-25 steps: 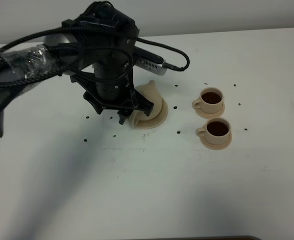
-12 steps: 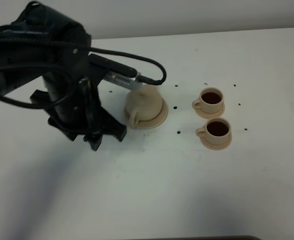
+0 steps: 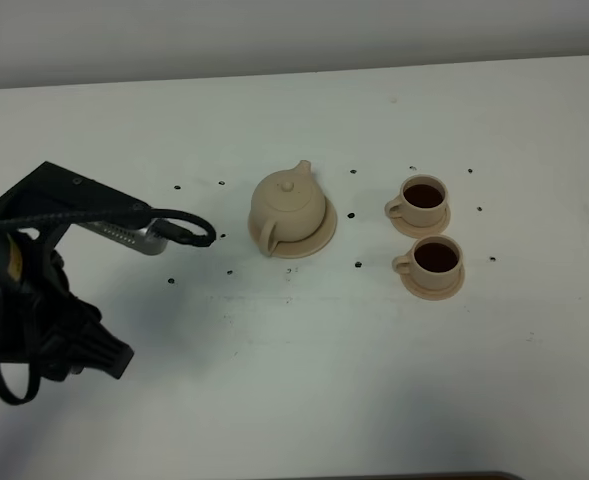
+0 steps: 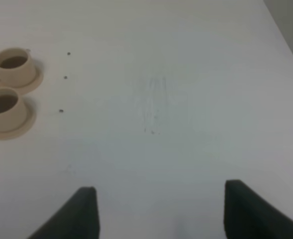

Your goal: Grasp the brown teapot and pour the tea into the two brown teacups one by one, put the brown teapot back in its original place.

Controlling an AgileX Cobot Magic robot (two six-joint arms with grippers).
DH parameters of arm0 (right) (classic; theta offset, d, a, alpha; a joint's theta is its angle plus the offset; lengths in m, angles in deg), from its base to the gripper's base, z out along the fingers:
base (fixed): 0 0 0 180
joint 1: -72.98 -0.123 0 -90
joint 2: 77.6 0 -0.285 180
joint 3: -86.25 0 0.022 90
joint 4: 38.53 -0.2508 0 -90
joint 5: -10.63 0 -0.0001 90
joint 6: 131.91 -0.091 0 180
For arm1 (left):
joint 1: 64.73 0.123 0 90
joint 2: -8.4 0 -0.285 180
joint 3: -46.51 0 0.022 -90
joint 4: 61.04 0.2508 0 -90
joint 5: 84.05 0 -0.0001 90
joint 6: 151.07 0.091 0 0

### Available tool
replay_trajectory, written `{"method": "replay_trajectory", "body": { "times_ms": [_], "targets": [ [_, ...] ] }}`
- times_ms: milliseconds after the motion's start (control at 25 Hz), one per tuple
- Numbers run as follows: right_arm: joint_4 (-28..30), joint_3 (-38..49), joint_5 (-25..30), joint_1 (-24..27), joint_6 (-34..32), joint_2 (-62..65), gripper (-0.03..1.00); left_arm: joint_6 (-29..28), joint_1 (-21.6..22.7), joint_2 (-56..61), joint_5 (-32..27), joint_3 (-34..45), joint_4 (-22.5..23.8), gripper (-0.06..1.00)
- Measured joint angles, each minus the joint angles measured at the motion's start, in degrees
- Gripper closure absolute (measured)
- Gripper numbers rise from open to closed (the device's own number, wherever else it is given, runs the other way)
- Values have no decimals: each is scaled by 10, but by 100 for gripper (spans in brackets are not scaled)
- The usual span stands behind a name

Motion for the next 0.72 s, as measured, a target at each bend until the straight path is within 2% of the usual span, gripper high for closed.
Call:
{"method": "replay_trajectory", "body": {
  "times_ms": [400,720],
  "targets": [
    [0,0,0,0,0,0,44,0,3,84,0,103,-1,48],
    [0,0,0,0,0,0,44,56,95,146,46,187,-44,48]
  ]
}}
